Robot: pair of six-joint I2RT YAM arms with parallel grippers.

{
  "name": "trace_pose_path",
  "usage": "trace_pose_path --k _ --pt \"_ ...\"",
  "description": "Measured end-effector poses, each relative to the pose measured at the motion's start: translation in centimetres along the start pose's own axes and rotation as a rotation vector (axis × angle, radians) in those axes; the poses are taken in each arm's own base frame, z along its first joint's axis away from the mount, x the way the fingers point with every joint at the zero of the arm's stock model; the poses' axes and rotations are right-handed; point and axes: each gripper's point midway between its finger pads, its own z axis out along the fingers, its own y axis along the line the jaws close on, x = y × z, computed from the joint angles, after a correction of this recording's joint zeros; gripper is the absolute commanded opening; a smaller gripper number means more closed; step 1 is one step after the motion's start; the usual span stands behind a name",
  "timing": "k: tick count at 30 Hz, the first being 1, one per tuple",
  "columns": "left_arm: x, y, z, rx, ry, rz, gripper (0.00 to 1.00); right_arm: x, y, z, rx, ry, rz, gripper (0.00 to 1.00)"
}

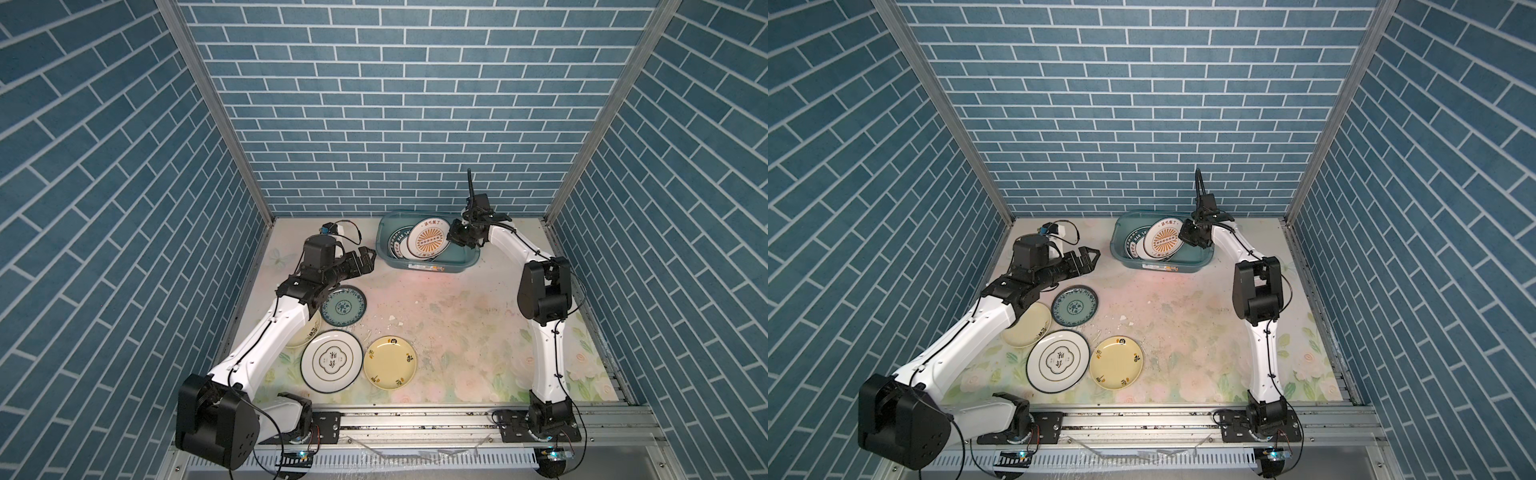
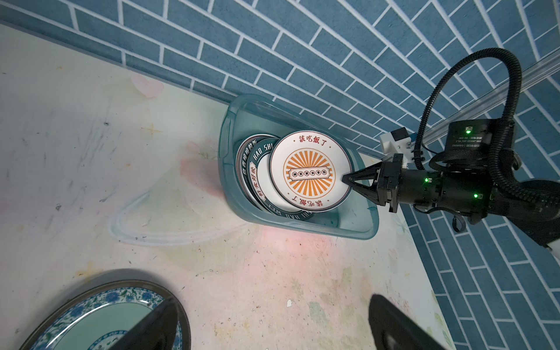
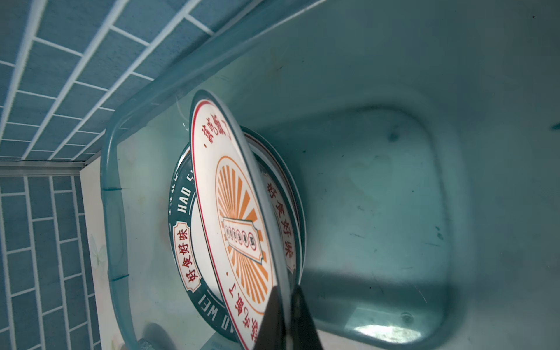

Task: Place the plates into the plastic bin on the countertop
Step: Place the plate in the plastic bin.

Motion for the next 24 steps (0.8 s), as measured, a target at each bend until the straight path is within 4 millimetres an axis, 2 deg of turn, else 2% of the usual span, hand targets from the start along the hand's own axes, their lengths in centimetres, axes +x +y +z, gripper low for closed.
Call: trace_pose_path --k 10,19,24 --pt "-0.8 0.8 -1.2 -0.054 -0.041 0.04 1.0 0.7 1.5 1.3 -0.032 0.041 -0.007 0.0" --pt "-0.5 1.0 -1.1 -0.063 -0.03 0.051 1.0 2.0 2.2 1.8 -0.09 0.1 0.04 0.0" --pt "-0.4 1.1 -0.9 -0.063 -0.022 0.049 0.99 2.7 2.7 1.9 -0.126 0.133 0.064 0.2"
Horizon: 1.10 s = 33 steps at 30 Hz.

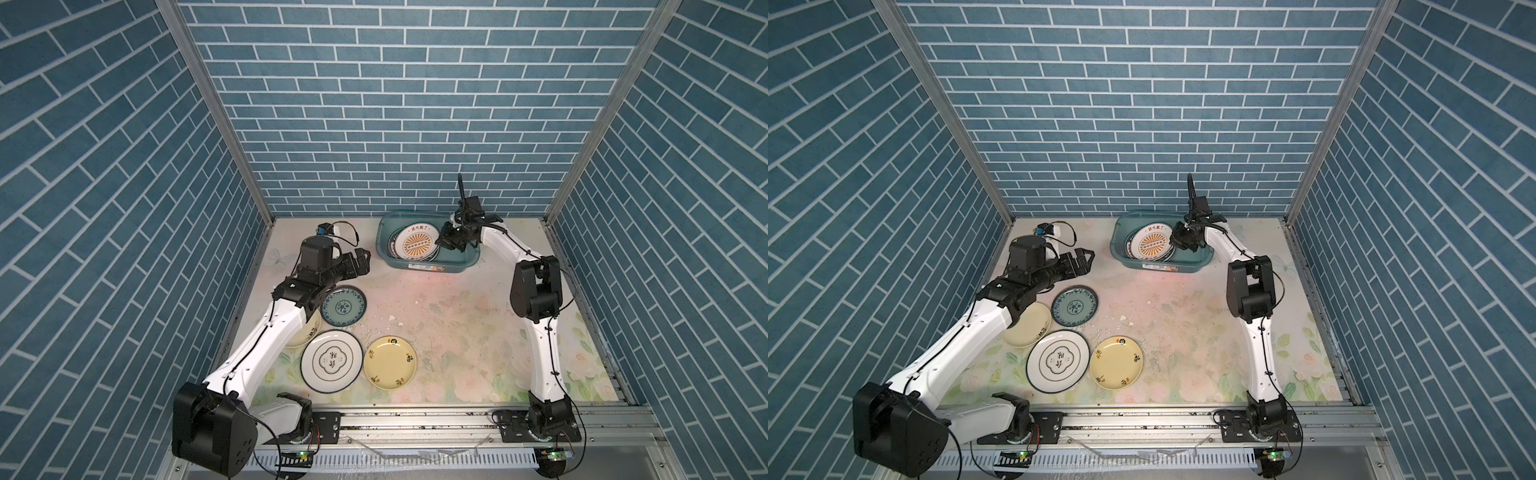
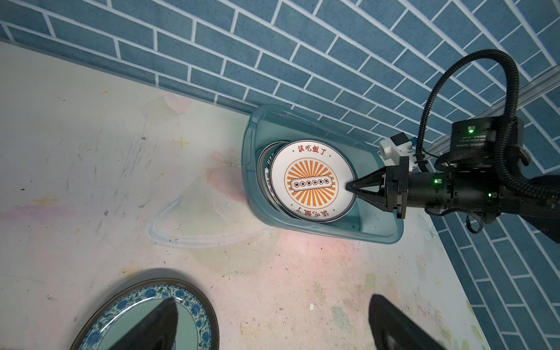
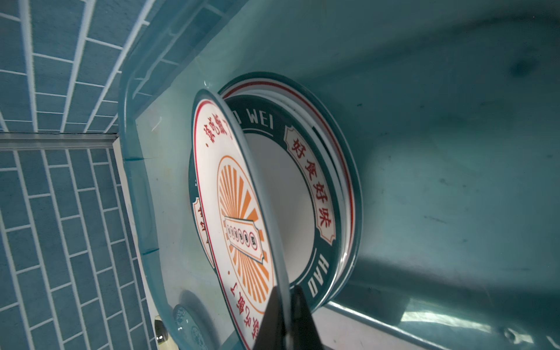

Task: Place the plates into the plastic bin on the countertop
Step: Place the plate in the plastic bin.

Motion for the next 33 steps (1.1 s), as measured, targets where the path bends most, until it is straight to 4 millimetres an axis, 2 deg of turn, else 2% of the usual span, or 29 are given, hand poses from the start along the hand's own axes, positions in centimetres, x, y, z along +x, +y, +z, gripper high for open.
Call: trace_pose_path --k 2,7,10,17,20,33 --pt "0.1 0.0 0.1 0.0 0.003 -0.001 1.0 0.2 0.2 0.0 -0.009 0.009 0.003 0.27" --pt "0.1 0.1 0.1 0.0 0.004 -0.002 1.0 0.7 0.8 -0.1 -0.04 0.039 0.0 0.31" --pt "0.3 0.2 0.2 0.0 0.004 -0.003 1.0 1.1 1.2 -0.5 -0.045 0.063 -0.014 0.4" --pt "0.2 0.2 0.0 0.006 -0.009 -0.002 1.0 0.3 3.3 -2.3 -0.051 0.07 -0.087 0.73" --pt "0.3 0.2 -0.3 0.009 -0.016 -0.002 0.99 0.7 3.1 -2.6 -0.038 0.086 -0.091 0.96" --pt "0.7 0.8 -1.3 -0.005 -0.026 -0.005 1.0 1.9 2.2 -3.2 0.013 0.11 -0.127 0.98"
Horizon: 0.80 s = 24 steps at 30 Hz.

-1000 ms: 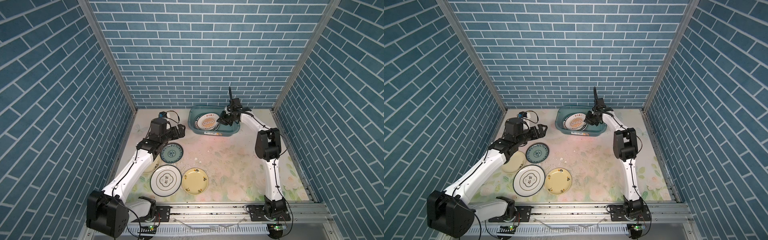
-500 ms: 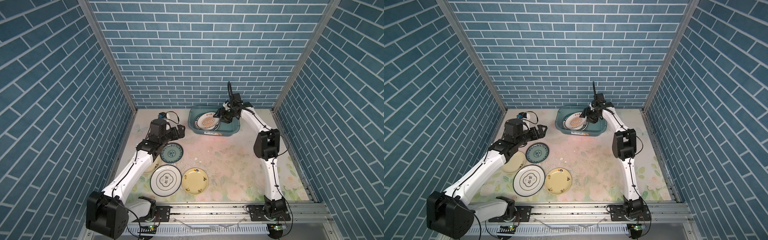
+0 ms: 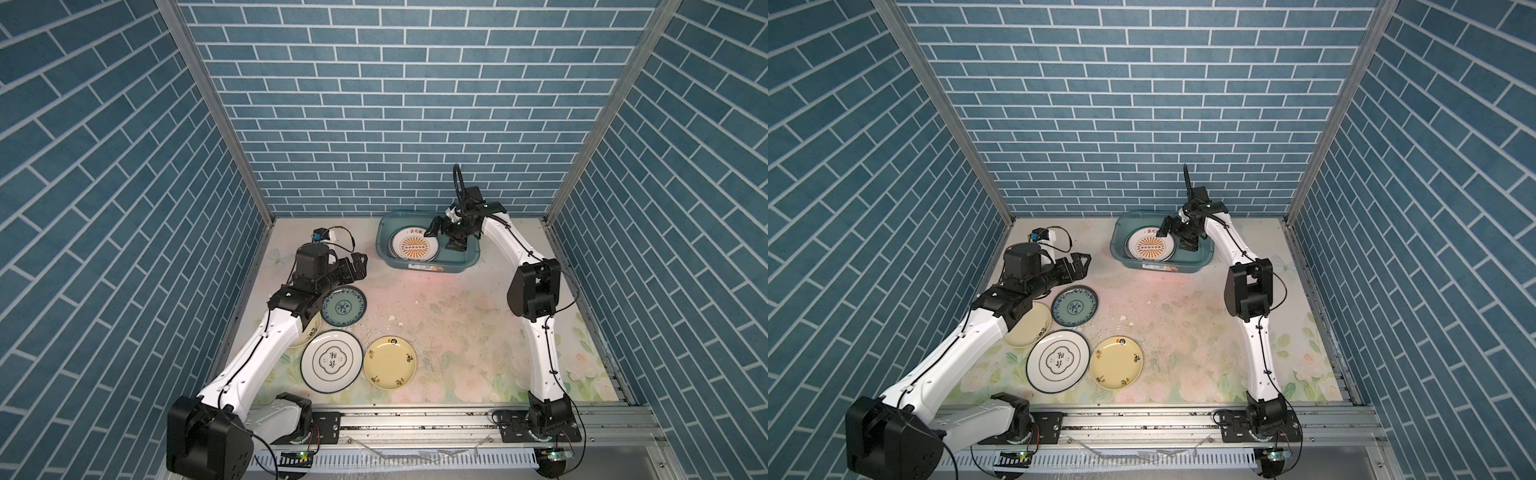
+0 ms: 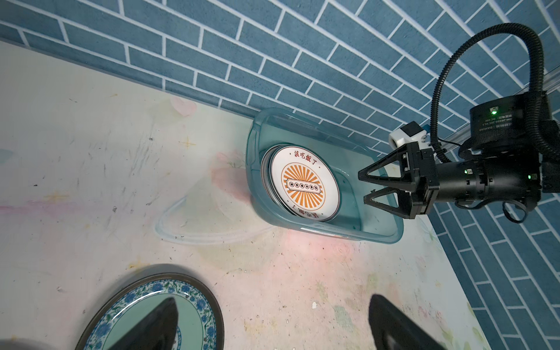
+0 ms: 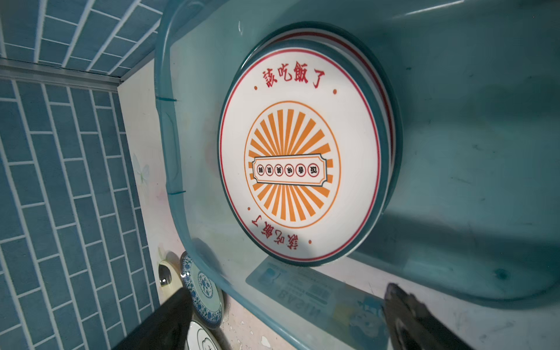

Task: Place the plates into the plastic bin on the countertop
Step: Place the plate in the plastic bin, then move the plate to the bottom-left of the table.

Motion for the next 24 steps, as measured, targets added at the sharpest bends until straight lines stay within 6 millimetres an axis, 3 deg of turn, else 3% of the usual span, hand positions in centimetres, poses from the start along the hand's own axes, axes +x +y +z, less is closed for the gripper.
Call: trace_pose_path --k 5,10,13,16,21,24 --pt "1.3 1.0 -0.9 -0.05 0.048 -0.014 1.0 2.2 0.1 -2.7 0.023 -0.053 -0.039 0.99" --pt "2.6 2.5 -3.2 -0.131 0.082 -0.036 1.0 3.1 3.9 -8.4 -0.064 -0.201 -0.137 0.99" --pt "4.1 3.8 -4.5 -0.192 0.118 -0.058 1.0 3.9 5.0 -10.3 -0.111 -0.26 -0.179 0.99" --pt "6.3 5.4 -5.5 -0.261 0.178 -0.092 0.99 5.6 4.1 -10.2 -0.119 -0.265 -0.184 0.99" --pt "10.5 8.3 -7.5 -0.39 0.282 -0.149 1.0 9.7 0.8 -9.3 -0.078 -0.229 -0.156 0.99" --pt "12.4 9.6 -8.4 -0.455 0.327 -0.176 1.0 11.5 -0.1 -9.9 -0.066 -0.233 -0.154 0.99"
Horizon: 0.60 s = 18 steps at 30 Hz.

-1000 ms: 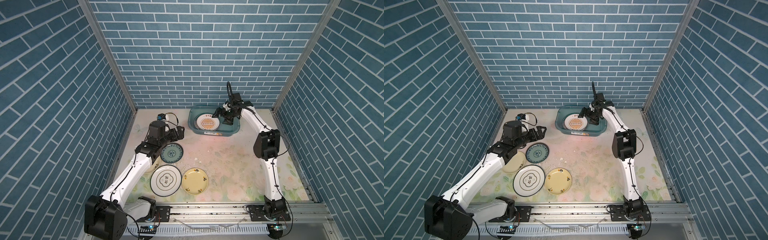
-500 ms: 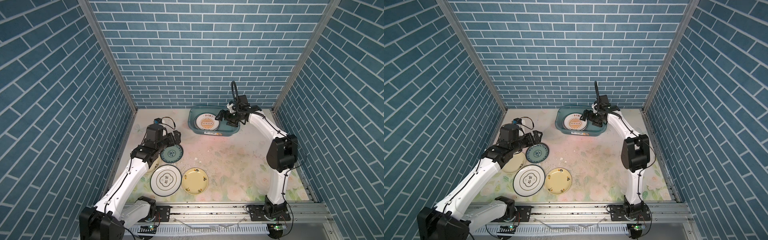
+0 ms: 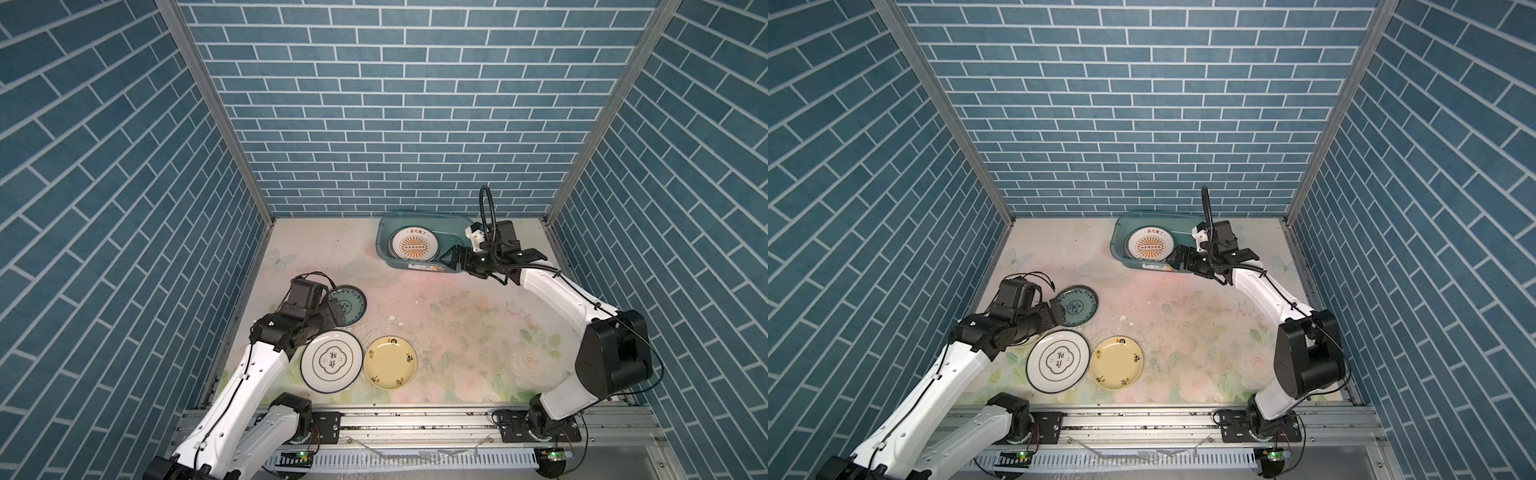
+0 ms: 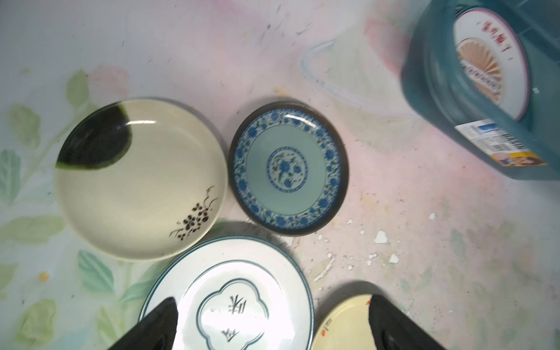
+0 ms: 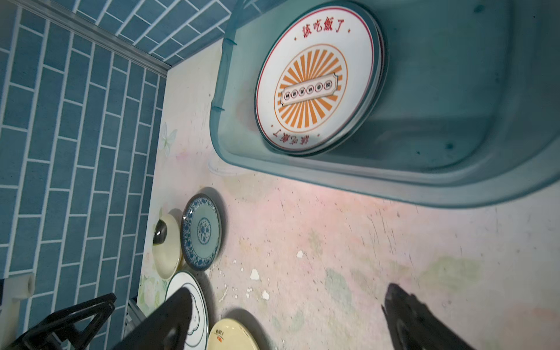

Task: Place the plates into the plastic bin on the countertop
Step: Move the plate to the bottom-left of the table.

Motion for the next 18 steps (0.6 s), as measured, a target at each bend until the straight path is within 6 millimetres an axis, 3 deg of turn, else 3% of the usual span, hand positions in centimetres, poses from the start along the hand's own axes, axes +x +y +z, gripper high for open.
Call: trace_pose_path --k 6,10,18 --pt "3.1 2.7 1.9 -0.088 0.07 -0.048 1.0 1.0 -0.1 -2.5 0.01 -0.077 -0.028 0.99" --pt "5.0 4.0 3.6 -0.146 0.136 -0.059 1.0 1.5 -0.4 -2.7 0.013 -0.087 -0.033 0.99" --pt "5.4 4.2 4.5 -0.15 0.138 -0.08 1.0 2.2 -1.0 -2.3 0.024 -0.075 -0.03 0.99"
